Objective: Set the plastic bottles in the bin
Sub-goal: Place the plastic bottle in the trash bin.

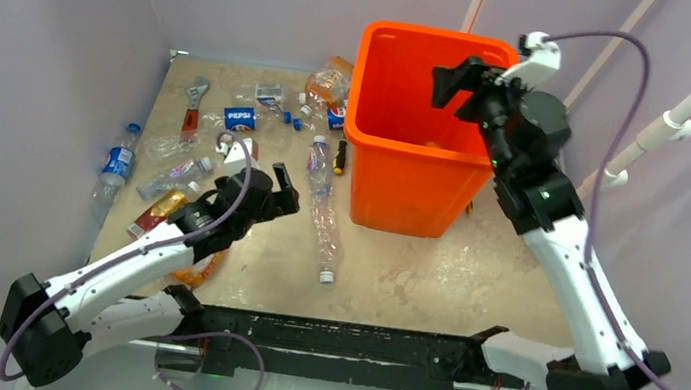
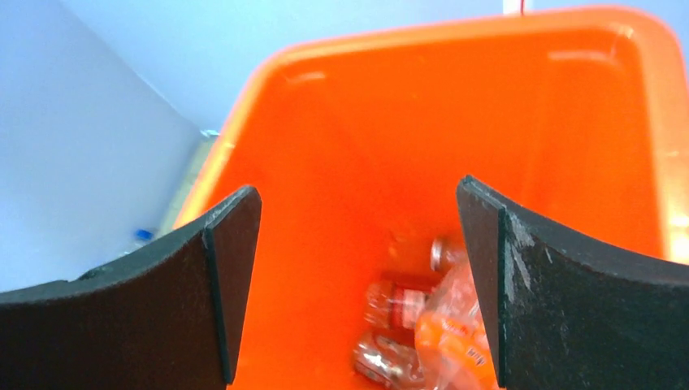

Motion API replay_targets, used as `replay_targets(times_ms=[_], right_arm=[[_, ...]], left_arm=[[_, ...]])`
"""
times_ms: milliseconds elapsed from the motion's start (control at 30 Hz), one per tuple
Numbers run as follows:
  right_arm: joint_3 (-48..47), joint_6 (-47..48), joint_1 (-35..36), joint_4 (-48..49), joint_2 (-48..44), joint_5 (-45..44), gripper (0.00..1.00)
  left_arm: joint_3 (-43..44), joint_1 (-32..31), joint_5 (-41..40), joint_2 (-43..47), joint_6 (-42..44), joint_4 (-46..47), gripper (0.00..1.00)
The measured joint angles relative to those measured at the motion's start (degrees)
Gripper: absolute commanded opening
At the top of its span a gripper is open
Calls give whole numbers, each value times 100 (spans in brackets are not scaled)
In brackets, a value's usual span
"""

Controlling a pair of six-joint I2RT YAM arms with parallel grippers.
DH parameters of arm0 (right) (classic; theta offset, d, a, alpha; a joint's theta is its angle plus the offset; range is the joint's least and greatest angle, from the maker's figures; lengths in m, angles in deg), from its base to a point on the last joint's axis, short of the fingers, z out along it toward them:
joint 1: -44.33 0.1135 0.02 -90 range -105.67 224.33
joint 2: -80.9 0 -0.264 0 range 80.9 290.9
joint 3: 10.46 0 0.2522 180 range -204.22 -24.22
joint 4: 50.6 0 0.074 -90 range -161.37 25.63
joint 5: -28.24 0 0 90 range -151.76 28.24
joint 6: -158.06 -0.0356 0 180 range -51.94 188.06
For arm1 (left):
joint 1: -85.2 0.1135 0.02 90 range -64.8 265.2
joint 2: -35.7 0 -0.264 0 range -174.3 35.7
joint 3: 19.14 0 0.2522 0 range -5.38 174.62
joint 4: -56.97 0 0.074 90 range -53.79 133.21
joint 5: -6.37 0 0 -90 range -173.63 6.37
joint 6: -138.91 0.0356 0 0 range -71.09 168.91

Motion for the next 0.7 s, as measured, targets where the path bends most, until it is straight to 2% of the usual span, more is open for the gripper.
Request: replay_targets(times_ms=[200, 467, 567, 700], right_arm=[[157, -131, 0, 166, -1237, 1001, 91], [2173, -439, 0, 1016, -3012, 2881, 90], [2752, -542, 0, 1123, -3390, 3331, 90], [3012, -557, 0, 1163, -3692, 3641, 90]], left_arm=[[2, 0, 828, -525, 221, 160, 98], [0, 0, 1749, -1362, 450, 673, 88], [2, 0, 1937, -1810, 479, 925, 79], [9, 0, 2140, -2439, 507, 1220, 68]])
